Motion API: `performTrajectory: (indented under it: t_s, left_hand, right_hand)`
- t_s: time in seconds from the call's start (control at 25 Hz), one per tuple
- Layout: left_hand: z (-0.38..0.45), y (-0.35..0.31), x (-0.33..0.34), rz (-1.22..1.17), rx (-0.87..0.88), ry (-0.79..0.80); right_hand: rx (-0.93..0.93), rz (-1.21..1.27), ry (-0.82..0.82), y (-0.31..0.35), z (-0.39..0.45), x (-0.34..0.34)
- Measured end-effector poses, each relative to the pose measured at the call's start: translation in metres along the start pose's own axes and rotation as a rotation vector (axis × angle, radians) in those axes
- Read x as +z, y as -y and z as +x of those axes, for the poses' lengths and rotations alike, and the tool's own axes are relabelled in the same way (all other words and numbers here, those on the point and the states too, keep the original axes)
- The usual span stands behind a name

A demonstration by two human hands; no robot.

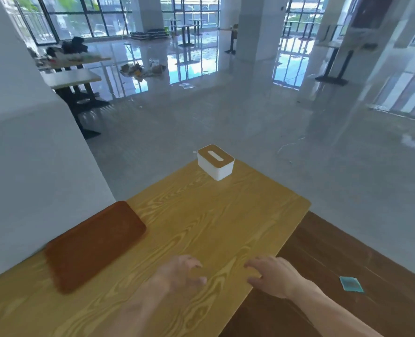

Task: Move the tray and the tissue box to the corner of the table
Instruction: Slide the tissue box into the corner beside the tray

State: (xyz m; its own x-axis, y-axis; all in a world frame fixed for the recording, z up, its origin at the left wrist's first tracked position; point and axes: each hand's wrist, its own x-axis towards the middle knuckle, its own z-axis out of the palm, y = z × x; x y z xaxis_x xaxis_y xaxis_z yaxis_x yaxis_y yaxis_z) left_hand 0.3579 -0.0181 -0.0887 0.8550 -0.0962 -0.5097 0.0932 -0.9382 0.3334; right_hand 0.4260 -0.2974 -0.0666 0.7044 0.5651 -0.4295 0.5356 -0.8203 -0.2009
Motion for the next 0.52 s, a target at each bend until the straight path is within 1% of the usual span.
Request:
performTrajectory:
  t_s: [0.16,0.32,0.52]
  left_hand:
    - [0.035,-0.057,-0.062,0.071,0.092,-0.045]
    - [0.06,-0.116,-0.116,0.09,0.162,-0.112]
    - [0.082,-0.147,-0.162,0.094,0.184,-0.232]
  right_hand:
    - [-0.041,-0.031,-0.145,-0.061,0.002,-0.061]
    - [-0.116,-0.038,-0.222,-0.118,0.002,-0.117]
    - [-0.183,-0.012,-0.316,-0.165,0.013,-0.167]
